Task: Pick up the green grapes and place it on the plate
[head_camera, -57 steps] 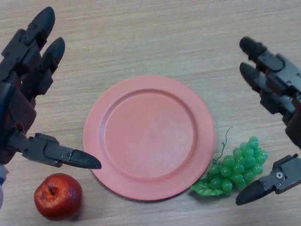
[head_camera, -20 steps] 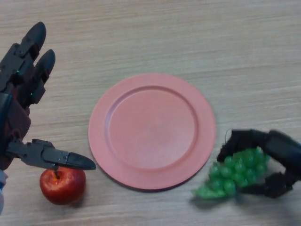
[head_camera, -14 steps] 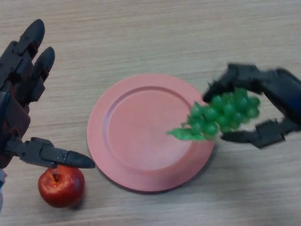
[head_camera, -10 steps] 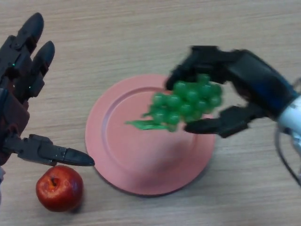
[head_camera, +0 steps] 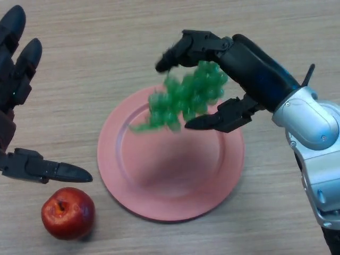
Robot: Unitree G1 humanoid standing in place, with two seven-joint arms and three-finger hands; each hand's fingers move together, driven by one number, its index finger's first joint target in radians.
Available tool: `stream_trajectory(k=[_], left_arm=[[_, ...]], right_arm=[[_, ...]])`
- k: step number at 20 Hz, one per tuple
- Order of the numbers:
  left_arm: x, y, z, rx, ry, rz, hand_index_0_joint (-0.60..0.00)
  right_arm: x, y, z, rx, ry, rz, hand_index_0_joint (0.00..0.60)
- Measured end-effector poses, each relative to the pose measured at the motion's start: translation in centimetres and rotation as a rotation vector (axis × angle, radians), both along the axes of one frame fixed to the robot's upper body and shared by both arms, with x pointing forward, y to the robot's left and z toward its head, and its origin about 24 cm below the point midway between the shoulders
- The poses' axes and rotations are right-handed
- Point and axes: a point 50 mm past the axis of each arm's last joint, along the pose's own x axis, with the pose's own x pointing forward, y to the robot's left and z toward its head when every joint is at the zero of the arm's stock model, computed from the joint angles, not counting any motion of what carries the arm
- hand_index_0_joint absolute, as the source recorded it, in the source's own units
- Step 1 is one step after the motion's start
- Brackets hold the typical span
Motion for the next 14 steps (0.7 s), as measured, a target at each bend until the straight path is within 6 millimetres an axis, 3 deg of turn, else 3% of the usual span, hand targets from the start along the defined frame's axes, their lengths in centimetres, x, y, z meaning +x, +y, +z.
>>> stream_trajectory(k=[4,6,14], left_arm=[[0.0,0.0,0.0,0.000,0.000,0.000,0.000],[0.0,0.0,0.0,0.001,0.000,0.000,0.000],[-0.6,-0.6,0.9,-0.002,-0.043,-0.032,0.000]], right_arm=[[-1.6,1.7,0.7,0.055,-0.045,0.093,0.000],[-1.8,1.5,0.2,0.071,-0.010,0.087,0.000],[-5.4,-3.8,-0.2,0.423,0.229,-0.047,0.000]])
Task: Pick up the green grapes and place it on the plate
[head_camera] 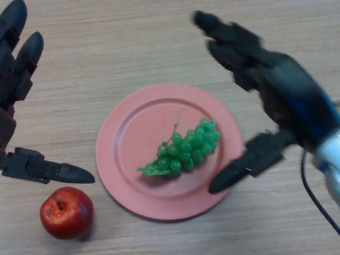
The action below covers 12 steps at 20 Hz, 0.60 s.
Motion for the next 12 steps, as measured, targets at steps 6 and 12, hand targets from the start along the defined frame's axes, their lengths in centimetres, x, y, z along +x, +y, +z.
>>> stream_trajectory(k=[6,12], left_arm=[[-0.2,-0.2,0.0,-0.004,0.022,-0.012,0.000],[-0.4,-0.6,0.1,0.002,0.027,-0.024,0.000]], right_arm=[[-2.0,-3.2,-0.1,0.166,-0.043,-0.141,0.000],[-2.9,-4.6,0.1,0.172,-0.063,-0.187,0.000]])
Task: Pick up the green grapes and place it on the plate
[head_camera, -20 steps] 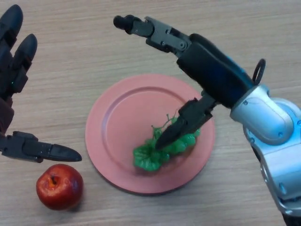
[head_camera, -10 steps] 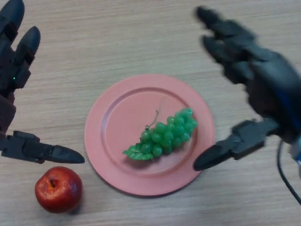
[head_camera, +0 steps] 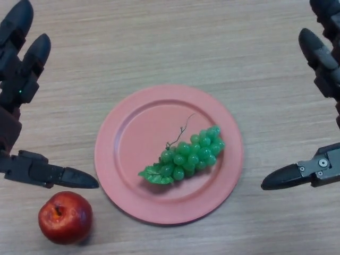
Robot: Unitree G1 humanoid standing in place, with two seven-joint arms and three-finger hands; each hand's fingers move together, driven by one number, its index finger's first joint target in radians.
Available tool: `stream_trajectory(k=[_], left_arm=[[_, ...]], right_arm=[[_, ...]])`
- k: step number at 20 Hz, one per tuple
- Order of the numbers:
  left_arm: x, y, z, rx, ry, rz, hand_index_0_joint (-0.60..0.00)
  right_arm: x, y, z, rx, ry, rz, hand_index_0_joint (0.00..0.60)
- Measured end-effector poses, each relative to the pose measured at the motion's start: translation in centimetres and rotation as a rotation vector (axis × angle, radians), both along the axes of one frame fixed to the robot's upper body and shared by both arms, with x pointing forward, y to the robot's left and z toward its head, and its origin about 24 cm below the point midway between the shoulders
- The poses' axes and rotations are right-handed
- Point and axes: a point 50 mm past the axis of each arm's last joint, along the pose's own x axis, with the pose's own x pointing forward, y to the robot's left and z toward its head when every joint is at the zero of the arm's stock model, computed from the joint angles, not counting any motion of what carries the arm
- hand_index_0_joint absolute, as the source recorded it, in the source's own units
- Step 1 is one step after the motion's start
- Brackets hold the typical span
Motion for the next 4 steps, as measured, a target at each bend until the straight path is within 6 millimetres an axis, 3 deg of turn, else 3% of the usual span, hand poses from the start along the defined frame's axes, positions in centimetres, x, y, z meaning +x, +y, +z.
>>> stream_trajectory(k=[4], left_arm=[[-0.15,-0.32,0.32,0.005,-0.004,-0.010,0.000]], right_arm=[[-0.17,-0.15,0.25,-0.004,-0.014,-0.011,0.000]])
